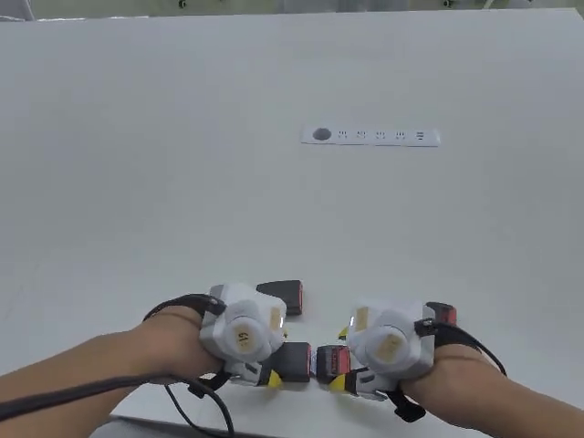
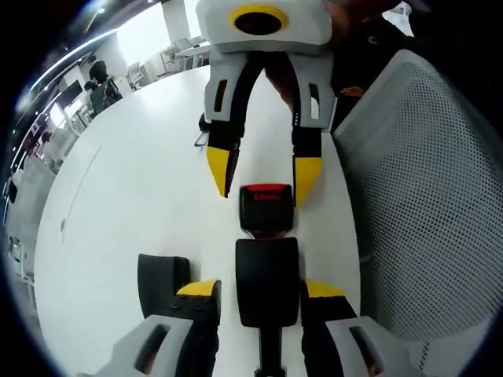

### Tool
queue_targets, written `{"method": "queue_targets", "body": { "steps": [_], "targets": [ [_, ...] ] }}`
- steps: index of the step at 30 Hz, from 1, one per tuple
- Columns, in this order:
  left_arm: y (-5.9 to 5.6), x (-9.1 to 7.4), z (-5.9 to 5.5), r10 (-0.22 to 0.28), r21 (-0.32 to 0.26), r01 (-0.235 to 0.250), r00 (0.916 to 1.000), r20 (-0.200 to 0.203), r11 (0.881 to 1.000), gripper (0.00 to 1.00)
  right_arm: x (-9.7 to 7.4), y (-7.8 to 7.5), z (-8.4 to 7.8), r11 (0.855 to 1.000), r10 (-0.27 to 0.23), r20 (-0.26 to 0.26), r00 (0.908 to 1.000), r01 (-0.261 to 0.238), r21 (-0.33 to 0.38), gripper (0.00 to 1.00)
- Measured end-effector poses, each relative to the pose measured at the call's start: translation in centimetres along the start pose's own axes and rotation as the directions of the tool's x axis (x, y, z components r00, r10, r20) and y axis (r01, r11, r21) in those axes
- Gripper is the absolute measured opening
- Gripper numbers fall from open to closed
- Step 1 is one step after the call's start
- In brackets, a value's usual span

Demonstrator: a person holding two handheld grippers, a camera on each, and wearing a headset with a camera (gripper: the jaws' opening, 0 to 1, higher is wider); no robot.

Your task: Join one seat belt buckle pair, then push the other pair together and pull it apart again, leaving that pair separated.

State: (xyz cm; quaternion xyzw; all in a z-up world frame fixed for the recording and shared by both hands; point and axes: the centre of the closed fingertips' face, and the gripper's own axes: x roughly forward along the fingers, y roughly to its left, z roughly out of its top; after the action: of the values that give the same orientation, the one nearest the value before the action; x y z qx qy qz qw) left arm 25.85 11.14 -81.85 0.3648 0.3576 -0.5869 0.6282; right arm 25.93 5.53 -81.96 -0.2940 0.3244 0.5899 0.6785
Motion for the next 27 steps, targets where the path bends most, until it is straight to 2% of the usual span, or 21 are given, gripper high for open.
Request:
{"method": "queue_targets", "body": {
  "steps": [1, 2, 3, 5, 8, 11, 16, 19, 22, 25, 27],
  "targets": [
    [0.1, -0.3, 0.3, -0.001, -0.017, 0.001, 1.0000, 0.010, 1.000, 0.45, -0.3, -0.1, 0.2, 1.000, -0.002, 0.006, 1.0000, 0.002, 0.001, 0.39],
    [0.0, -0.7, 0.8, -0.020, -0.067, 0.022, 0.9994, 0.027, 0.997, 0.48, -0.6, -0.1, 0.5, 1.000, 0.002, 0.016, 0.9999, -0.002, 0.006, 0.39],
    [0.1, -1.1, 1.2, -0.030, -0.090, 0.034, 0.9987, 0.041, 0.995, 0.53, -0.8, 0.0, 0.6, 1.000, 0.006, 0.020, 0.9998, -0.006, 0.006, 0.39],
    [1.5, -2.0, 2.2, 0.004, -0.070, 0.000, 0.9976, 0.069, 0.998, 0.54, -1.4, -0.3, 0.9, 1.000, -0.005, 0.027, 0.9996, 0.005, -0.009, 0.40],
    [3.3, -2.7, 2.6, 0.044, -0.057, -0.040, 0.9966, 0.070, 0.998, 0.52, -2.1, -1.1, 1.0, 1.000, -0.023, 0.040, 0.9989, 0.023, -0.013, 0.40],
    [5.2, -2.7, 1.8, 0.072, -0.018, -0.072, 0.9973, 0.016, 0.997, 0.52, -2.6, -1.9, 0.3, 0.998, -0.047, 0.027, 0.9985, 0.047, -0.028, 0.41],
    [7.0, -2.4, 1.7, 0.077, -0.014, -0.077, 0.9969, 0.016, 0.997, 0.52, -4.0, -4.1, -1.4, 0.997, -0.077, 0.016, 0.9969, 0.077, -0.015, 0.40],
    [7.9, -2.2, 0.9, 0.082, -0.019, -0.082, 0.9967, 0.001, 0.996, 0.52, -5.1, -5.8, -3.1, 0.994, -0.104, -0.008, 0.9945, 0.104, -0.011, 0.41],
    [8.8, -1.9, -0.5, 0.084, -0.019, -0.084, 0.9959, -0.035, 0.996, 0.51, -6.4, -7.7, -5.4, 0.992, -0.130, -0.042, 0.9906, 0.130, -0.005, 0.42],
    [9.2, -1.3, -1.5, 0.065, -0.040, -0.067, 0.9963, -0.057, 0.997, 0.51, -7.5, -8.9, -7.7, 0.990, -0.139, -0.074, 0.9875, 0.140, 0.015, 0.42],
    [9.2, -0.8, -2.6, 0.046, -0.047, -0.050, 0.9952, -0.087, 0.998, 0.51, -8.2, -9.6, -9.3, 0.989, -0.140, -0.102, 0.9849, 0.143, 0.025, 0.43]
  ]
}}
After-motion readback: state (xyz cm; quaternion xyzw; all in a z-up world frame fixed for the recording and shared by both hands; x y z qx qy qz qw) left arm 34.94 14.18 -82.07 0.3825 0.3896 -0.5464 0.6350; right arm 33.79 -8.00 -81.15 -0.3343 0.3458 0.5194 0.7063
